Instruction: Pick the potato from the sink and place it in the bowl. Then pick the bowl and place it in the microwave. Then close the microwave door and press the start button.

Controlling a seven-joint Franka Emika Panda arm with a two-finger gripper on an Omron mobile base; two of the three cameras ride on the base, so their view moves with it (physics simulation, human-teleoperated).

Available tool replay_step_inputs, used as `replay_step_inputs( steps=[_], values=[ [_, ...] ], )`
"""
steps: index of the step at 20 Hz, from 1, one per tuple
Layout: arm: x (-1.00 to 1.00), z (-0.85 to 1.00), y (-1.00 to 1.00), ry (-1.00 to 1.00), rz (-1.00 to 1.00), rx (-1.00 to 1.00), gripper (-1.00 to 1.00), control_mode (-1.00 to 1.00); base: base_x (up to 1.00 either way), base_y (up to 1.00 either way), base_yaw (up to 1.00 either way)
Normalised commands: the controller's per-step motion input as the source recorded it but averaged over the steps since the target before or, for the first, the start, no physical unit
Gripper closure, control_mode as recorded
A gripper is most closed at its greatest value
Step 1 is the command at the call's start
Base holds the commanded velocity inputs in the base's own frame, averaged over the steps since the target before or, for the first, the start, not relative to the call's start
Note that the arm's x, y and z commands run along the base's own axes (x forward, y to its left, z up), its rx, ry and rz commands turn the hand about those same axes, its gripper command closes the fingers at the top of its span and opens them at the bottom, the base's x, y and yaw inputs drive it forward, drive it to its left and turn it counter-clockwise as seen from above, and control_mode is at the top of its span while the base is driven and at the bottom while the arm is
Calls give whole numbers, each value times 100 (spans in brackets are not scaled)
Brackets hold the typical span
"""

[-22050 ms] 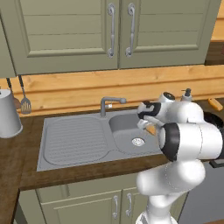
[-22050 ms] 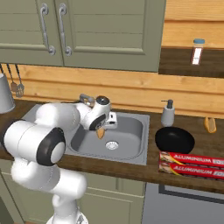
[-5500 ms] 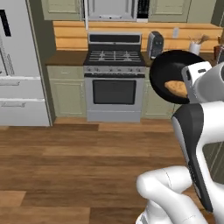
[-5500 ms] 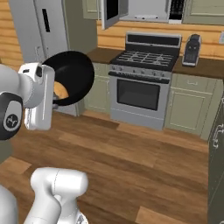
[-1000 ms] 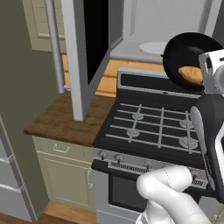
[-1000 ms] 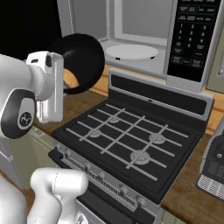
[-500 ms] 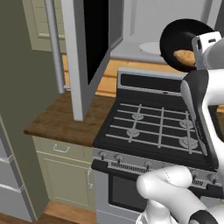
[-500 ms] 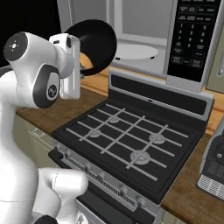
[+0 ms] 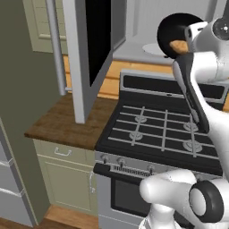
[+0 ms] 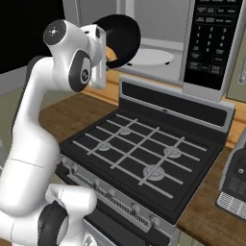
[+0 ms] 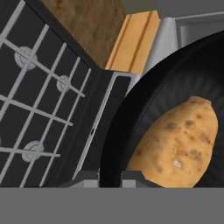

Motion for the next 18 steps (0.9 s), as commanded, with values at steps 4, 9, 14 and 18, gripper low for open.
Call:
replay_step_inputs(
  steps=[4, 9, 14, 18],
  values=[
    [93, 0, -18, 14, 0, 0, 100, -100, 0, 0, 0],
    [79, 0, -26, 2, 0, 0, 100, -100, 0, 0, 0],
    [67, 0, -25, 0, 0, 0, 100, -100, 0, 0, 0],
    [73, -7, -23, 3, 0, 0, 100, -100, 0, 0, 0]
  ],
)
